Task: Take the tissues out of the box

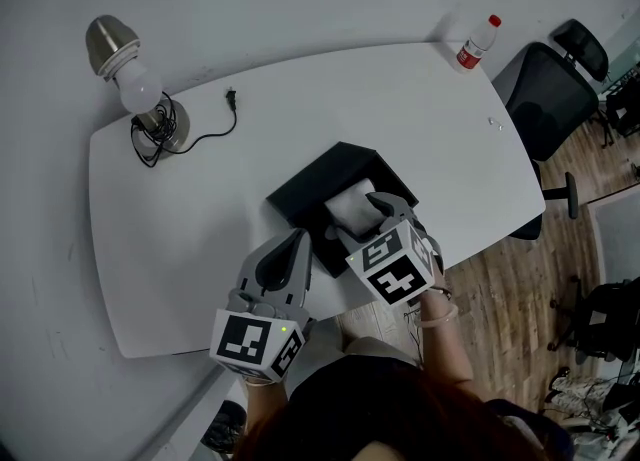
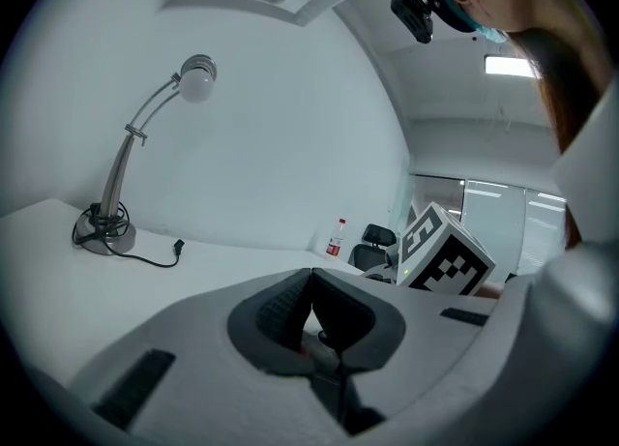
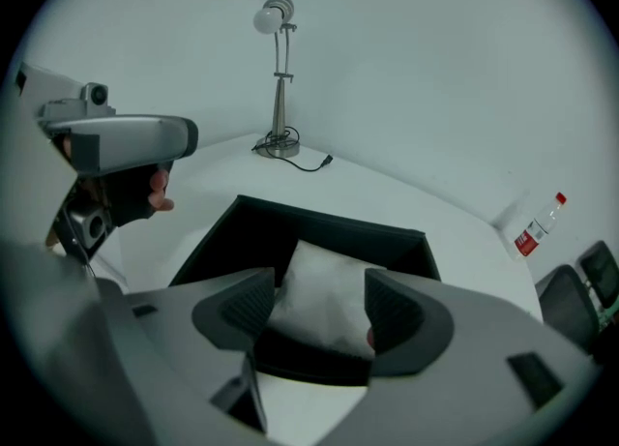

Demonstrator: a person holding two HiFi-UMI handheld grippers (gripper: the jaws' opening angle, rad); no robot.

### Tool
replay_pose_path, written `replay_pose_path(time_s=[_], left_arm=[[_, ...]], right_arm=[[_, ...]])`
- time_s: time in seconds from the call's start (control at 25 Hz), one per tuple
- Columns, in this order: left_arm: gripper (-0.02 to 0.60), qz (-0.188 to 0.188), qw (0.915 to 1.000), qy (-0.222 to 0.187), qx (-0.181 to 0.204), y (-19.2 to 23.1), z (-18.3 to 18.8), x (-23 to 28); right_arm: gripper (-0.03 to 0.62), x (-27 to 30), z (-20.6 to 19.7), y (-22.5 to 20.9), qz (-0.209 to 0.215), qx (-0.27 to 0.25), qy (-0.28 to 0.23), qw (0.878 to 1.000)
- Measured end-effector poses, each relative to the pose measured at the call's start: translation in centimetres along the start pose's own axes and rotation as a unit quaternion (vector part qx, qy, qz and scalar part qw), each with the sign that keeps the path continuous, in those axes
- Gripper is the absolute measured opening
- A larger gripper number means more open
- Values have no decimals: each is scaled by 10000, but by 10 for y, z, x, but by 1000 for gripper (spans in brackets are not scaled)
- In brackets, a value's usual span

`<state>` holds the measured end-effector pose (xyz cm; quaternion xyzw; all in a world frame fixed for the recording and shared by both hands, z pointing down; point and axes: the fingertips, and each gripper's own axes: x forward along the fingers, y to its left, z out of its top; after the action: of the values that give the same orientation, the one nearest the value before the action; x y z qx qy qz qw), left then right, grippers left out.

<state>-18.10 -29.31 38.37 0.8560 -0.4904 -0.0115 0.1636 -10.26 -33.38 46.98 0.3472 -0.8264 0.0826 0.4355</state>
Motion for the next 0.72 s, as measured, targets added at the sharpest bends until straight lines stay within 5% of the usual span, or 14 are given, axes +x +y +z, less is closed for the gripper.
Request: replay_pose_path(time_s=[0.72], left_arm=[[21, -25, 9999, -58, -116, 14, 1, 5]], right_arm=[[270, 20, -20, 0, -145, -458, 1151, 9922]])
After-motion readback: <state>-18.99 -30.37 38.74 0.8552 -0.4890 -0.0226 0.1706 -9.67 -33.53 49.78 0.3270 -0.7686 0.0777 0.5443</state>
